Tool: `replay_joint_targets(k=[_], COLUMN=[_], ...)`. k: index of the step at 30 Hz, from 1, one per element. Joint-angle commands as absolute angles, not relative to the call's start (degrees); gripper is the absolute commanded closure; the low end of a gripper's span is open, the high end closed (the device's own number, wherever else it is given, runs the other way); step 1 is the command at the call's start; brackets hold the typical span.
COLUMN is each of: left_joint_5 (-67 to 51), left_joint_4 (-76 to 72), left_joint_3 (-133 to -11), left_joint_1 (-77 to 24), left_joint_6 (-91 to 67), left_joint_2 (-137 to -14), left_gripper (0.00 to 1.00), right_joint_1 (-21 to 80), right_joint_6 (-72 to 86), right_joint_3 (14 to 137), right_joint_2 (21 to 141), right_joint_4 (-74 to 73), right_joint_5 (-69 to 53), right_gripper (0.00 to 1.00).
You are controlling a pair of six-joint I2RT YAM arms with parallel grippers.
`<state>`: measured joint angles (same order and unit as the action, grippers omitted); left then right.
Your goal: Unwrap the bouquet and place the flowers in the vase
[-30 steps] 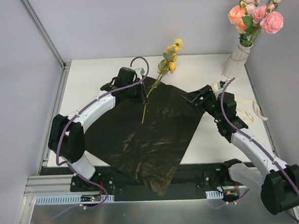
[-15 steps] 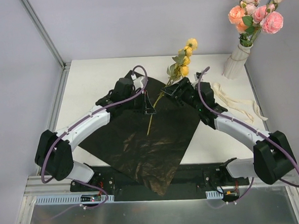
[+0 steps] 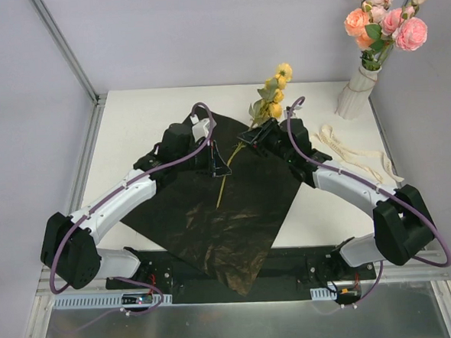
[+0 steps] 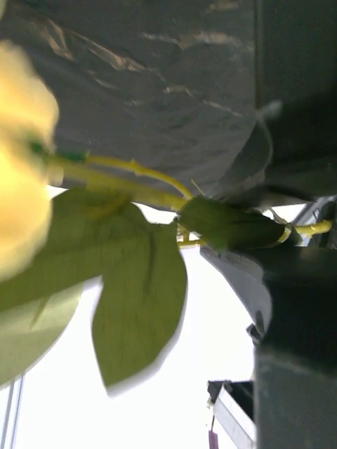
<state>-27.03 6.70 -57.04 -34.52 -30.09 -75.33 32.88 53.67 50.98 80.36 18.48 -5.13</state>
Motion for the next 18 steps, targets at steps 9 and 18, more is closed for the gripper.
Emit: replay_joint_targets(k=[9,18], left_joint_5=[-33.05,-23.93], left_joint_4=[9.83,24.85], left_joint_3=[-62.3,-69.87], left_joint_1=[-34.8,-34.8], left_joint_6=[-27.34,-15.67], left_joint_2=[-77.25,-74.1], left_gripper=[0.53,0.01], right_joint_1=[33.05,33.05], right_joint_6=[42.82,19.27], right_joint_3=[54.4,53.53], right_joint_2=[76.47,65.32], right_joint_4=[18.19,18.28], right_joint_5=[7.54,21.17], right_gripper=[1.0,1.0])
